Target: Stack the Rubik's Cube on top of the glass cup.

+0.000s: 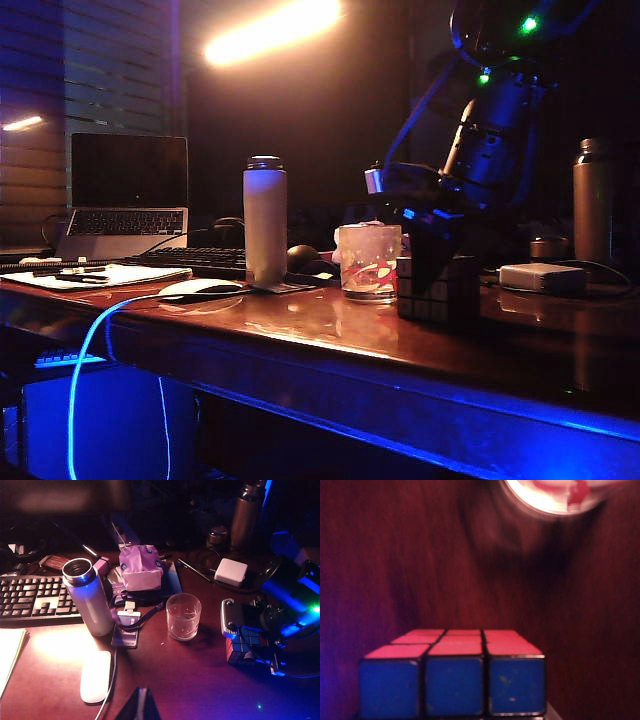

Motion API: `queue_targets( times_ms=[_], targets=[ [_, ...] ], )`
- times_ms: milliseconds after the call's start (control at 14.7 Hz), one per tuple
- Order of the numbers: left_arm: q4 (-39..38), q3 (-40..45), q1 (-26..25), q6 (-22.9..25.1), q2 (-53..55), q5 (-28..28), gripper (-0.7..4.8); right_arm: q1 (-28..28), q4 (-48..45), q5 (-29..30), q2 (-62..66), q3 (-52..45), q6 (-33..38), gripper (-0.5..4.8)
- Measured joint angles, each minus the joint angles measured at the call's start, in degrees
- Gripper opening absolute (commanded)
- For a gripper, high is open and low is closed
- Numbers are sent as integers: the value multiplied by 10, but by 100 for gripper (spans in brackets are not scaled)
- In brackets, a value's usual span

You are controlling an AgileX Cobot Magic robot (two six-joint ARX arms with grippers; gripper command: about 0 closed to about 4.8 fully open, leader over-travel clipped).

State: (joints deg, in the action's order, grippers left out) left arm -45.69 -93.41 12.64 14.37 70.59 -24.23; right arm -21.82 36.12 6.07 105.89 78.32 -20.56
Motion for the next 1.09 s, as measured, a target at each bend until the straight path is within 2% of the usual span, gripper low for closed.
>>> queue_targets(
  times_ms=[271,407,475,678,882,1085],
  targets=[
    [0,0,0,0,0,0,-3,0,13,-1,1,8,34,294],
    [0,0,0,0,0,0,-3,0,37,-1,1,40,49,225],
    [0,0,0,0,0,0,-3,0,52,-1,1,72,52,208],
    [0,0,0,0,0,0,-3,0,82,-1,1,180,56,211],
    [0,0,0,0,0,0,-3,0,71,-1,7,267,66,211],
    [0,0,0,0,0,0,-3,0,84,-5,76,337,68,211]
  ],
)
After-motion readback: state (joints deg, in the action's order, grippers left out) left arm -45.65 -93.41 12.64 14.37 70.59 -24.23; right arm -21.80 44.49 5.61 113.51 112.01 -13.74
